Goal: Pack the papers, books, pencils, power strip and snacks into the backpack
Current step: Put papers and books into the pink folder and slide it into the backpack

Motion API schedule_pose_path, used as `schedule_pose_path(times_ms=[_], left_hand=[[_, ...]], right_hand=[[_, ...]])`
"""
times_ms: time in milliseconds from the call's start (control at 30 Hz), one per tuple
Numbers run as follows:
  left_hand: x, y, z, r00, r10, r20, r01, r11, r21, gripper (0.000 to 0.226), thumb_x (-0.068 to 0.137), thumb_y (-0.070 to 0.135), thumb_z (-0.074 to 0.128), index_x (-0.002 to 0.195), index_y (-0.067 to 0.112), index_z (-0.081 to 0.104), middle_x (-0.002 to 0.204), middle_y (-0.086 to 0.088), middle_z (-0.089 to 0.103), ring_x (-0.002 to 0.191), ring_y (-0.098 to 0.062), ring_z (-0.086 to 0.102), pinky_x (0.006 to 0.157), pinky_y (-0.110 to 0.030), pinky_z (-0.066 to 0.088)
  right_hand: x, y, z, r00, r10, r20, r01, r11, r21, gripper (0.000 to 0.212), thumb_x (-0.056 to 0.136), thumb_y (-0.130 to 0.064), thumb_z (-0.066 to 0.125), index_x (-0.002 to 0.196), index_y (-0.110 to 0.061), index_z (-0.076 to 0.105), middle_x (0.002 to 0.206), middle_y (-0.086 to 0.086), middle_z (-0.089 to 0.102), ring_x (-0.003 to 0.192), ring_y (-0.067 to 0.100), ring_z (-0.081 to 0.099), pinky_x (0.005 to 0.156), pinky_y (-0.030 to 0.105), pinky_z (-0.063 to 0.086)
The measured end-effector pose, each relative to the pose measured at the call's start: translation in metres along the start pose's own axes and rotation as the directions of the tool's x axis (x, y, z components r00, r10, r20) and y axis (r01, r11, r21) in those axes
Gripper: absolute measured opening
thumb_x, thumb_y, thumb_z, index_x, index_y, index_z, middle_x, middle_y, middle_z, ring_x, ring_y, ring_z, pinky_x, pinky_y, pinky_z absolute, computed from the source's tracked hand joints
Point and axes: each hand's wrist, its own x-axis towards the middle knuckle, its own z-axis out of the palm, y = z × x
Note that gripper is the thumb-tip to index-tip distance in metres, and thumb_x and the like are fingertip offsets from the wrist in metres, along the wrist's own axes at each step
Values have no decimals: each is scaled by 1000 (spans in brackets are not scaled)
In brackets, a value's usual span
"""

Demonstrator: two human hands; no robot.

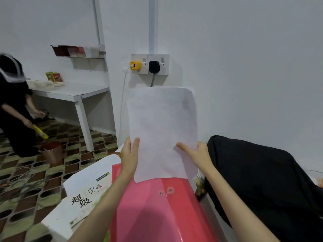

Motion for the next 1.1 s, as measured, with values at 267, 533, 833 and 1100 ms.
schedule_pose_path(times_ms=[267, 533, 833, 1100], left_hand=[[2, 13, 5, 985, -63, 161, 64, 998, -5, 25, 100, 24, 39, 82, 11, 51, 72, 2, 49, 64, -11, 46, 56, -20, 39], [-18, -11, 4, 615, -676, 406, 571, 736, 362, 30, 94, 33, 50, 83, 5, 48, 74, -13, 59, 43, -16, 60, 43, -22, 47], [-23, -5, 41, 476, -791, 385, 703, 605, 374, 52, 80, 46, 64, 116, 11, 50, 89, -6, 63, 99, -24, 52, 100, -39, 31], [-64, -17, 89, 770, -609, 190, 0, 298, 955, 50, 62, 28, 74, 106, 12, 57, 102, -7, 66, 112, -26, 52, 97, -33, 41]], right_hand=[[9, -13, -18, 970, -127, -207, 108, 989, -98, 20, 82, -19, 71, 72, -3, 65, 67, 7, 59, 67, 17, 55, 54, 25, 42], [7, -9, -75, 887, -153, -436, 94, 984, -154, 14, 89, -22, 62, 90, -8, 59, 74, -3, 56, 78, 21, 56, 66, 27, 42], [-17, 15, -96, 889, -53, -455, -19, 988, -153, 13, 89, -18, 62, 83, -6, 60, 71, -2, 58, 69, 17, 55, 66, 27, 45], [-38, 28, -119, 872, -35, -488, -65, 980, -187, 13, 88, -18, 62, 86, -5, 60, 74, 0, 59, 69, 15, 55, 55, 20, 40]])
